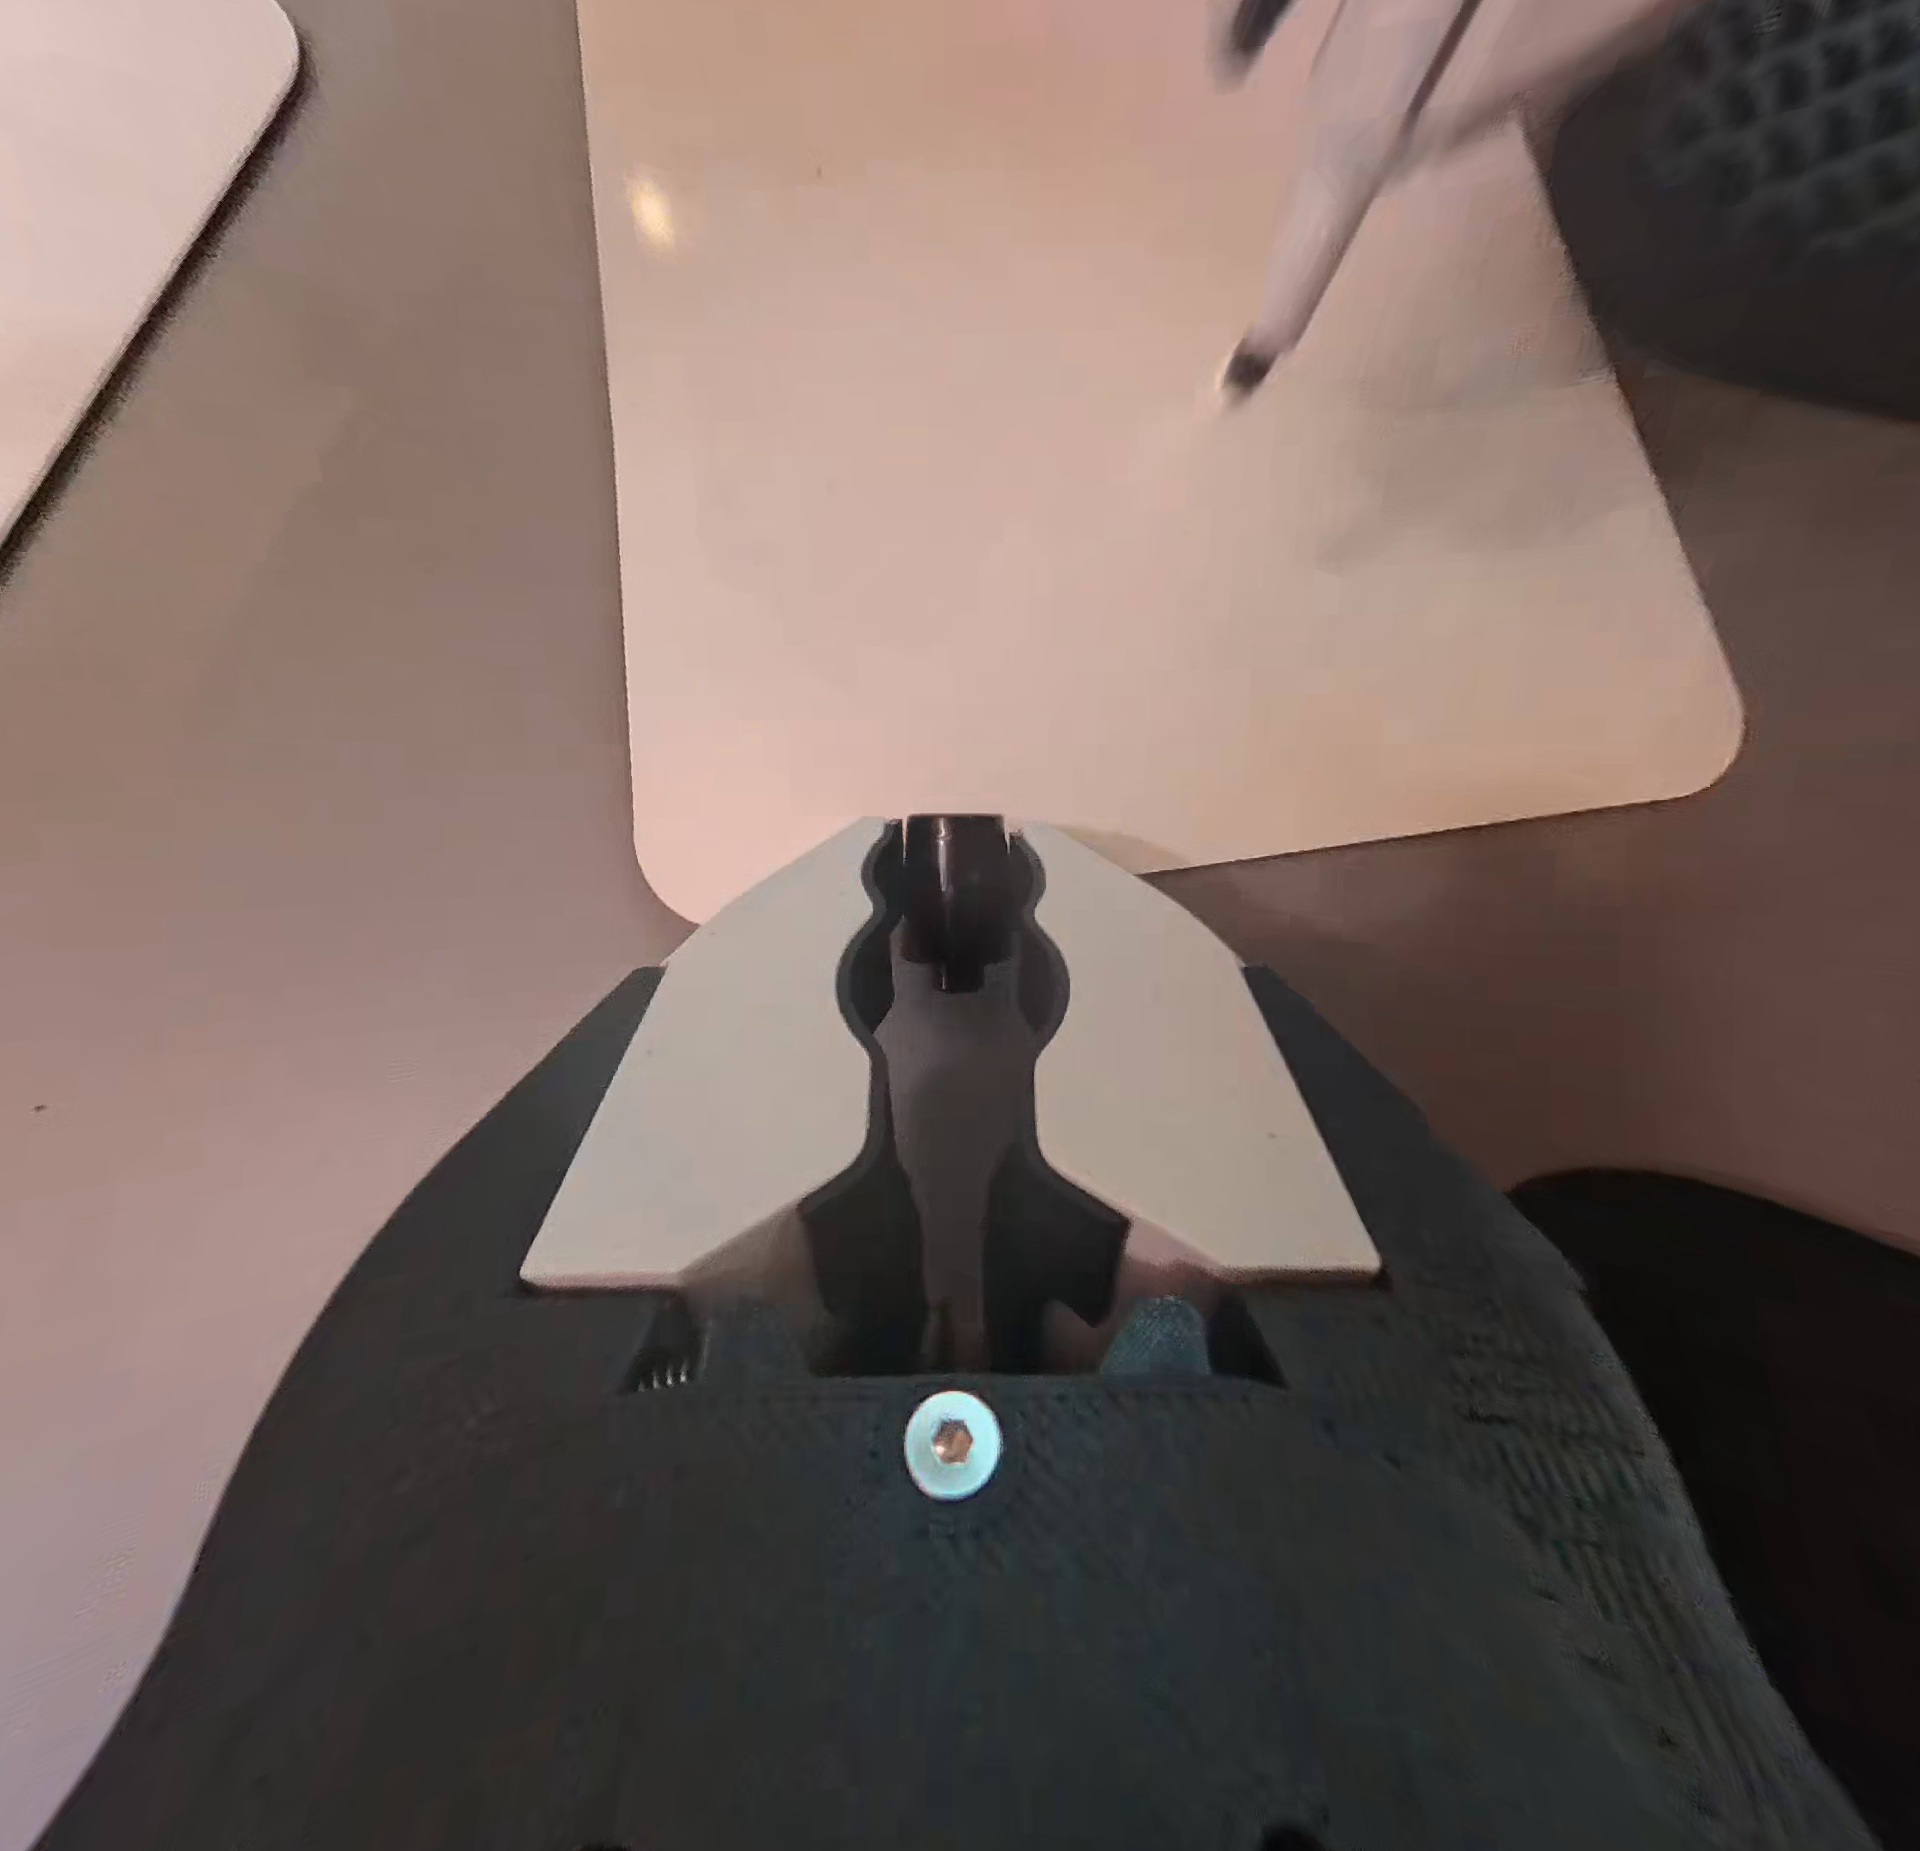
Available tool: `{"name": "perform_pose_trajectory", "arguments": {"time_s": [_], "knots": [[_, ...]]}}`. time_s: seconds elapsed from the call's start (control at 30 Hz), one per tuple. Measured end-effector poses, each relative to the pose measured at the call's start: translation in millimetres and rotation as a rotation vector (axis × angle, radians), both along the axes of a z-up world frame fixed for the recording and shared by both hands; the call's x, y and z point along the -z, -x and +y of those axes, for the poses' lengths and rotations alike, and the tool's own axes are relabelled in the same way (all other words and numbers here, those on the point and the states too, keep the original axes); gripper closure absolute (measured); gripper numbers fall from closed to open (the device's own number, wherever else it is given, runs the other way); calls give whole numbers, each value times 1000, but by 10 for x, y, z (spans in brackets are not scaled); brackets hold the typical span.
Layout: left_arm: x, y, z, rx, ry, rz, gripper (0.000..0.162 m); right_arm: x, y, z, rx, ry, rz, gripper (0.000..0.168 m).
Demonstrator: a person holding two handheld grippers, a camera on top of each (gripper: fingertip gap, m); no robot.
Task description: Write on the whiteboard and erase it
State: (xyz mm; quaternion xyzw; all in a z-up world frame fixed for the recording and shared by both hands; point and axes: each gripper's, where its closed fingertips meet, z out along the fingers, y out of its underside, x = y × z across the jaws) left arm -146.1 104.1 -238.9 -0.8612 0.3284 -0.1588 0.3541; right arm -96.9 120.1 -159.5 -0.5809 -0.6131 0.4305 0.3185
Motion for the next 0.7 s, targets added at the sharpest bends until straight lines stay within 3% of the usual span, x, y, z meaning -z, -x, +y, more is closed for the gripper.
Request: {"name": "perform_pose_trajectory", "arguments": {"time_s": [0.2,0.47,0.7], "knots": [[98,-26,34,-45,21,-23,142,404,182,13,-8,-31,-150,149],[102,-32,42,-36,6,-26,142,573,320,97,-20,-32,-183,149],[103,-31,46,-32,3,-33,142,580,121,-189,-83,3,-238,149]]}}
